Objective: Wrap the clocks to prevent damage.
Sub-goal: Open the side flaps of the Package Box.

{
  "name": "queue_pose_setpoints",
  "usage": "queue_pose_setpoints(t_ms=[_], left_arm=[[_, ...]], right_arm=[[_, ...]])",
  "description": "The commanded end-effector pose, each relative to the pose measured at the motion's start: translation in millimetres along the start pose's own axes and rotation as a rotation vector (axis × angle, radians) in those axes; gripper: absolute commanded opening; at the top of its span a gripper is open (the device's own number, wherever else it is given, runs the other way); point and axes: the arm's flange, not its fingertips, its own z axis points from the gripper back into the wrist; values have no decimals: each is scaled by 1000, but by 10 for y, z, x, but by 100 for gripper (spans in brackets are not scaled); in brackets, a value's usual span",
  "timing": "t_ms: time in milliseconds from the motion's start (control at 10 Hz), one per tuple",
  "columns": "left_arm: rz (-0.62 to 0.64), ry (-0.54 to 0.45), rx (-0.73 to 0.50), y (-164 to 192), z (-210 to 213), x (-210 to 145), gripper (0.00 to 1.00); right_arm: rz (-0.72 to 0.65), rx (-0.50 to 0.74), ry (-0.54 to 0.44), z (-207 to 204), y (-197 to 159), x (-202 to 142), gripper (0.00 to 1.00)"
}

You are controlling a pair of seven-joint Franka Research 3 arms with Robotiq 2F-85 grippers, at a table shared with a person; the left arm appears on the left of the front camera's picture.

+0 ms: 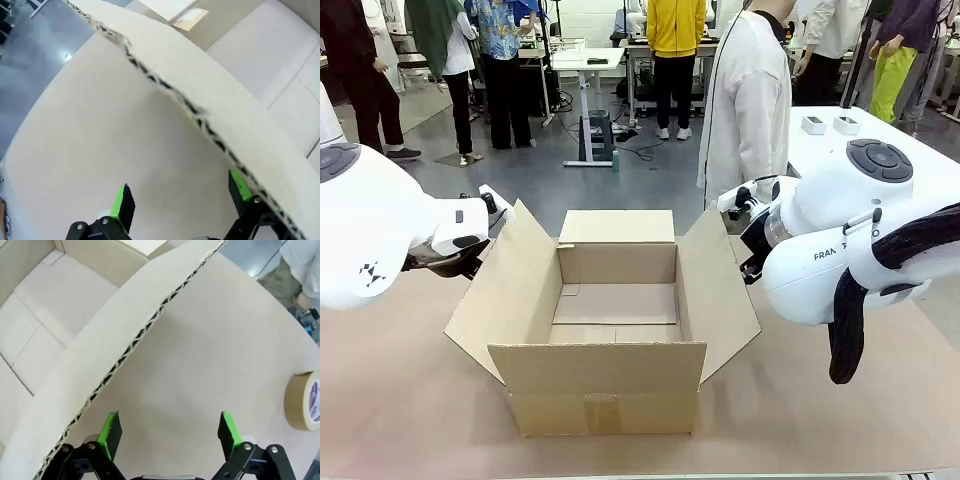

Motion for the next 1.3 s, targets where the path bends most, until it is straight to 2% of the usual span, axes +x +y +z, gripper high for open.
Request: queue_pose_setpoints(t_ms=[0,1100,1200], left_arm=[[0,0,0,0,0,0,100],[0,0,0,0,0,0,100],[0,0,0,0,0,0,100]], right_arm=[[0,0,0,0,0,0,100],[0,0,0,0,-1,0,100],[44,-45,-59,433,46,153,100]])
